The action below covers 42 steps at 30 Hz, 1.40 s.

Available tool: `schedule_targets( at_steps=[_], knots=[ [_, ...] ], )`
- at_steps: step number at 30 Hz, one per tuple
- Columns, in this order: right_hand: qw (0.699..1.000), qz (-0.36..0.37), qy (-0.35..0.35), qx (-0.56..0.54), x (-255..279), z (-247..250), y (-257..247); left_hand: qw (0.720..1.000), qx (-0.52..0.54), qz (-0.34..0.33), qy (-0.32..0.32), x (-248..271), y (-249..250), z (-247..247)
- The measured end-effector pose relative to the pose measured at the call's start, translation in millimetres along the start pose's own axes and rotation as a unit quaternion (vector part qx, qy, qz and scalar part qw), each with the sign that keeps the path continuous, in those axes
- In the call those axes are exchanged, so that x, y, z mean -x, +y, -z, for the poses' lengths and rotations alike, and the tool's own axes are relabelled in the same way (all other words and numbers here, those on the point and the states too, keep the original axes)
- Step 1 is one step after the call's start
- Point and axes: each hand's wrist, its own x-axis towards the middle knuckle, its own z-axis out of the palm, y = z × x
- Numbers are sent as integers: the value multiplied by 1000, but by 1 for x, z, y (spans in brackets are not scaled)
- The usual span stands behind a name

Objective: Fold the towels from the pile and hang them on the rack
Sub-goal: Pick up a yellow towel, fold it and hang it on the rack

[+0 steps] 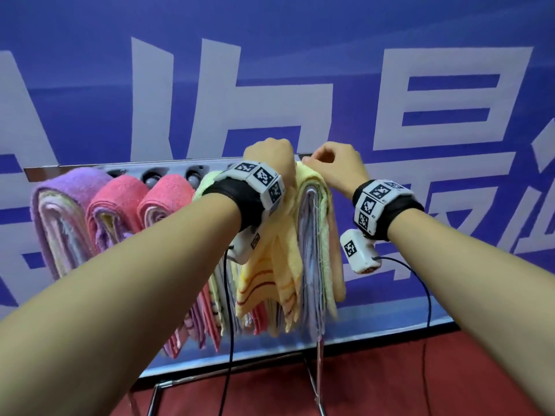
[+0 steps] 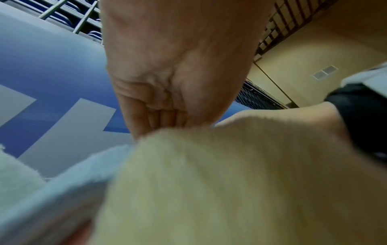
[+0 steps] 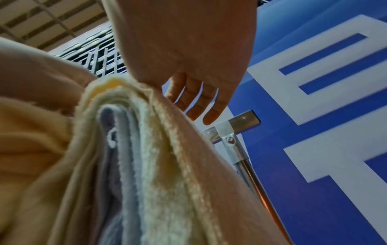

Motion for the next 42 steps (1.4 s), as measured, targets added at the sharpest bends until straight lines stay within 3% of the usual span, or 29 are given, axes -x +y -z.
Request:
schedule_targets(
  at_steps=[5,8,10,12,13,15,16,17,19,21,23,26,28,33,37,42],
  knots=[
    [997,25,-78,5,24,9,-11,990,112,40,-79,10,3,26],
    [992,34,-120,17,38,8,-8,955,255,61,-143,16,1,36],
    [992,32,-123,27,45,2,-8,869,436,85,-219,24,-3,27],
    [994,23,-107,28,49,-7,-11,766,574,108,-269,33,-6,5],
    [994,17,-98,32,50,-11,-13,719,637,117,-252,37,-3,-8],
    [995,11,-88,42,52,-16,-16,644,736,137,-157,47,0,-34],
    [995,10,-83,46,52,-18,-16,618,766,132,-119,53,3,-44],
    [996,9,-76,46,53,-18,-15,614,771,132,-104,57,4,-55],
    [998,7,-56,39,54,-18,-15,630,759,113,-118,65,5,-65],
    [999,8,-37,34,56,-20,-13,673,721,115,-116,70,3,-75],
    [999,11,-23,47,59,-23,-12,762,632,86,-115,75,-2,-81],
    [994,31,-12,102,67,-30,-9,909,403,-2,-103,90,-18,-92],
    [990,57,13,128,72,-33,-6,959,262,-21,-110,99,-28,-100],
    [993,46,16,109,79,-38,-3,994,83,-28,-68,111,-20,-99],
    [998,-6,15,61,84,-45,2,995,12,-35,-89,111,-18,-96],
    [989,10,53,137,75,-41,-2,982,-142,-71,-106,118,-27,-86]
  ],
)
